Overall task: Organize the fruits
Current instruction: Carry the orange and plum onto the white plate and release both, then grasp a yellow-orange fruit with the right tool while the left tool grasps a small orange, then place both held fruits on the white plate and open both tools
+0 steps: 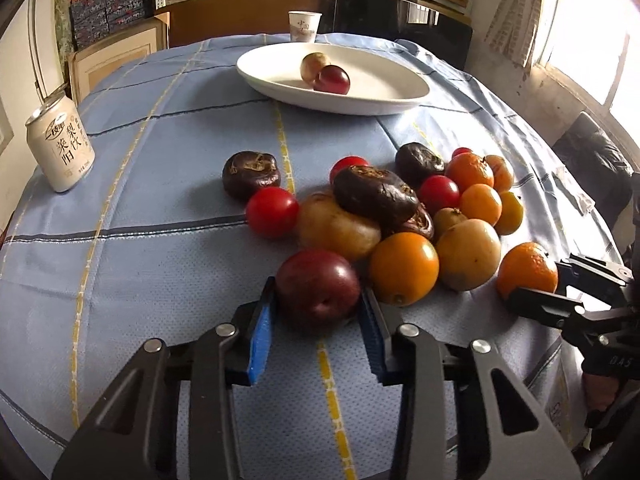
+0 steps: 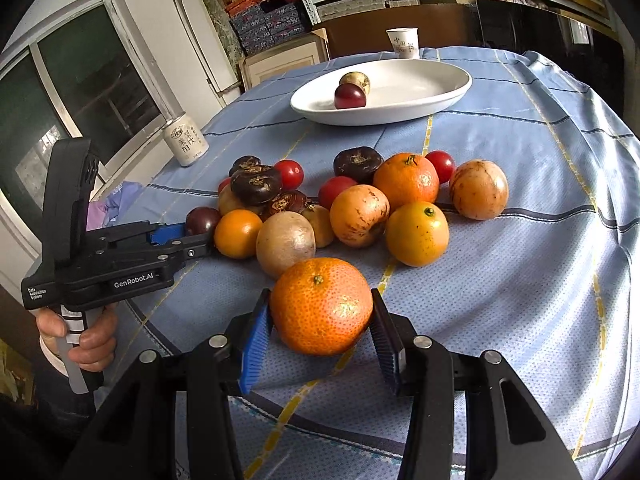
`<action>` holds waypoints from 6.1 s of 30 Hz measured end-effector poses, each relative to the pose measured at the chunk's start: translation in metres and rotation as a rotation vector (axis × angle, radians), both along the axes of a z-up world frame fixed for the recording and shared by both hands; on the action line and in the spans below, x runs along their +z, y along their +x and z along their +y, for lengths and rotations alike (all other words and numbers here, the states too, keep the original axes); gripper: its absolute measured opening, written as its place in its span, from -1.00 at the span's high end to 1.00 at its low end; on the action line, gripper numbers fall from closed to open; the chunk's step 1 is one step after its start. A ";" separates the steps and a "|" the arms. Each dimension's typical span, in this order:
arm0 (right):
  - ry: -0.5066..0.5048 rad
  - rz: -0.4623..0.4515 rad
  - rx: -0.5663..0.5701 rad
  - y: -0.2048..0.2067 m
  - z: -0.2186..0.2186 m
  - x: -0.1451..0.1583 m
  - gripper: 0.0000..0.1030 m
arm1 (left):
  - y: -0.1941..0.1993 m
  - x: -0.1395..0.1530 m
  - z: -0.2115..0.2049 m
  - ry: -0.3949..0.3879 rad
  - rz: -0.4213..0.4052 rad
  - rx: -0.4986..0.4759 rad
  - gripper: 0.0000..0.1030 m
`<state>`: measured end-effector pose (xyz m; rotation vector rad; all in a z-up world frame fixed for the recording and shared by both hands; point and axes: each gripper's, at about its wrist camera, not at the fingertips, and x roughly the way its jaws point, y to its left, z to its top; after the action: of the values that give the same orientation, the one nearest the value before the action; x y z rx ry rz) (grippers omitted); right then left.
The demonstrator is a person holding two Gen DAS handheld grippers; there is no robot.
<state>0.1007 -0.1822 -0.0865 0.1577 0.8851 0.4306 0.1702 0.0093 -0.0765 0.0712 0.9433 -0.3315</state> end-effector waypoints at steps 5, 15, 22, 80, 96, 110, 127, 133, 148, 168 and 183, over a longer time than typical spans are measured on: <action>0.006 0.001 0.000 0.000 0.000 0.000 0.07 | -0.001 0.002 0.003 -0.018 -0.002 0.008 0.27; 0.057 -0.077 0.078 0.023 -0.005 0.062 0.08 | 0.011 0.061 0.006 -0.074 -0.067 -0.046 0.28; 0.003 -0.081 -0.062 0.128 -0.017 0.079 0.07 | 0.122 0.098 -0.015 -0.063 -0.061 -0.027 0.28; -0.203 -0.075 -0.124 0.013 -0.028 0.004 -0.68 | -0.032 0.015 0.008 -0.196 -0.075 0.118 -0.91; -0.405 -0.039 -0.049 0.055 -0.001 -0.002 0.13 | -0.033 0.014 0.005 -0.200 -0.070 0.089 -0.91; -0.153 -0.039 -0.103 0.047 -0.036 0.007 0.28 | -0.031 0.013 0.003 -0.223 -0.049 0.067 -0.91; -0.060 -0.046 -0.117 0.017 -0.057 0.001 0.28 | -0.017 0.008 -0.014 -0.172 -0.009 0.040 0.03; -0.035 -0.043 -0.111 0.017 -0.059 0.001 0.28 | -0.009 0.012 -0.017 -0.200 0.000 0.040 0.03; -0.013 -0.034 -0.109 0.017 -0.061 -0.001 0.27 | -0.004 0.010 -0.037 -0.105 0.003 0.024 0.27; 0.010 -0.007 -0.116 0.020 -0.064 -0.004 0.27 | -0.016 0.014 -0.030 -0.118 -0.035 0.050 0.28; -0.006 -0.123 0.009 0.026 -0.037 0.071 0.27 | 0.005 0.097 -0.008 -0.218 -0.138 -0.031 0.28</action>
<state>0.1270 -0.2196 -0.0154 0.1203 0.7661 0.4411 0.1755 0.0016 0.0208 -0.0902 0.7651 -0.4503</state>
